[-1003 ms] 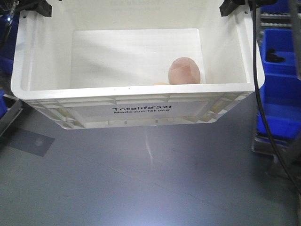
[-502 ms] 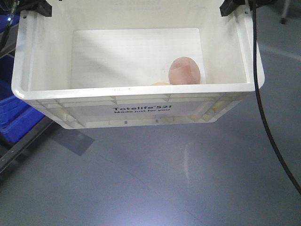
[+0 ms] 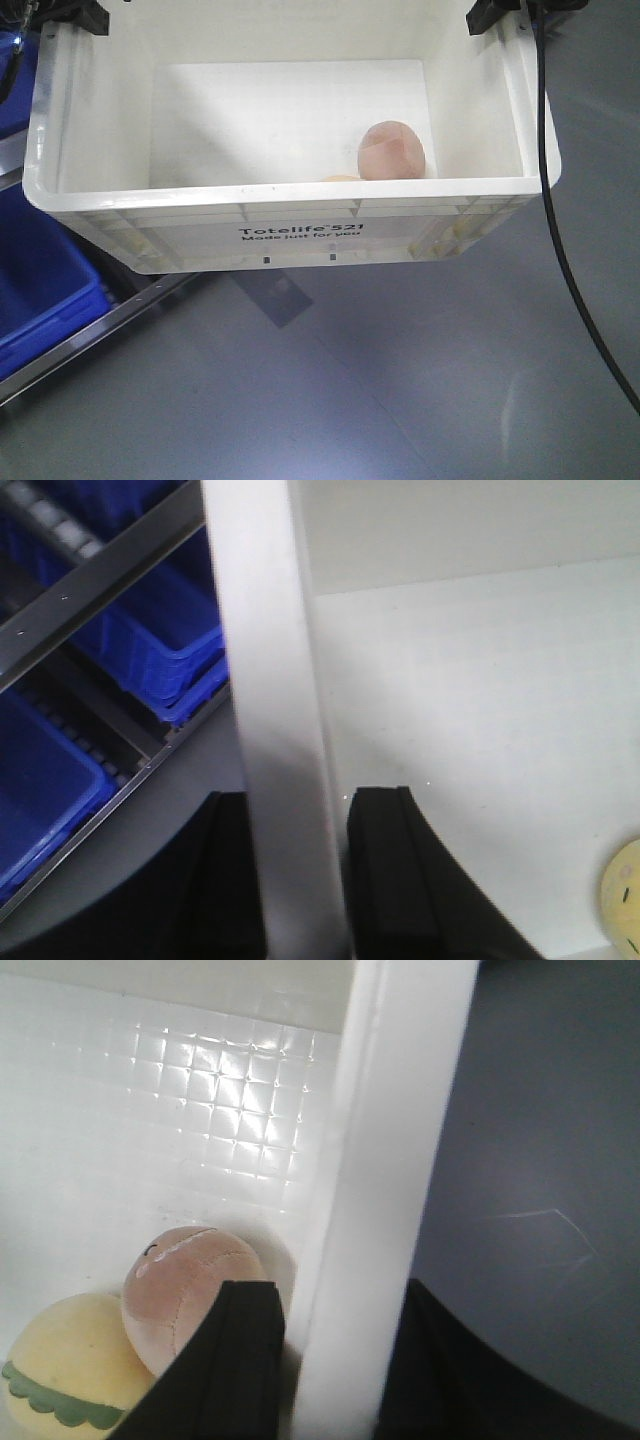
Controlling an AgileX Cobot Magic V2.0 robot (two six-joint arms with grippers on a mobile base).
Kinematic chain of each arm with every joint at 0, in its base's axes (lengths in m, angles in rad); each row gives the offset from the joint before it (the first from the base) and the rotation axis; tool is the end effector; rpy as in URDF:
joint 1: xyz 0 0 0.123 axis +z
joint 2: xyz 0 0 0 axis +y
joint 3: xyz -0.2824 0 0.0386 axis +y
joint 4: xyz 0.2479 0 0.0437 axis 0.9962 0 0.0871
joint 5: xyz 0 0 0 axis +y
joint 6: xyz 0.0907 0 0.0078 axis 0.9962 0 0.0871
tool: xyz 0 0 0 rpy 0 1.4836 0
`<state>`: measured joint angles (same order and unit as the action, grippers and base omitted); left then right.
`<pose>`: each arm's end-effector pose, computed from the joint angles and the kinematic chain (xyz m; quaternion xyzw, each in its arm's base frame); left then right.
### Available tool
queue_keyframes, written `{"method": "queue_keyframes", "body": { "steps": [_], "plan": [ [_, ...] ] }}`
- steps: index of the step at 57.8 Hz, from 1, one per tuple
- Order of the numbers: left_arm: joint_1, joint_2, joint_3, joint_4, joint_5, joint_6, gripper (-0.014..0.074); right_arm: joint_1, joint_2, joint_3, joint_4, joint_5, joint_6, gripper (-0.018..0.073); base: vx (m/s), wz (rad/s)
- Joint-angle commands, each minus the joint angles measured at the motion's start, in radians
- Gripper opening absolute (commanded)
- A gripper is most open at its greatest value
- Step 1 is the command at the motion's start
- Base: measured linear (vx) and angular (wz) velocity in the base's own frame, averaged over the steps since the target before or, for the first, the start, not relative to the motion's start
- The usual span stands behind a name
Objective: Place moving items into box and shelve
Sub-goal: 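Hold the crate at its rims while the base turns toward the shelf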
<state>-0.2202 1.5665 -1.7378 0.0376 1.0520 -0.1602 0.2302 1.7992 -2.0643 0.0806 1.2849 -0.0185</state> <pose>0.3304 -0.0709 0.4260 0.0302 0.9248 -0.0533 0.3756 0.3716 0.0943 0.4235 -0.1190 0.9413 0.0732 0.3074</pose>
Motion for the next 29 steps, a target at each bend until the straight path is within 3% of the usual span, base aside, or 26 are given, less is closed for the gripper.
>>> {"method": "queue_keyframes", "body": {
  "steps": [1, 29],
  "plan": [
    [-0.01, -0.057, -0.035, -0.015, -0.132, 0.012, 0.0002, 0.001, -0.07, -0.042, 0.03, -0.032, -0.017, -0.0005, 0.12, 0.6],
    [-0.01, -0.057, -0.035, -0.015, -0.132, 0.012, 0.0002, 0.001, -0.07, -0.042, 0.03, -0.032, -0.017, -0.0005, 0.08, 0.59]
  ]
}}
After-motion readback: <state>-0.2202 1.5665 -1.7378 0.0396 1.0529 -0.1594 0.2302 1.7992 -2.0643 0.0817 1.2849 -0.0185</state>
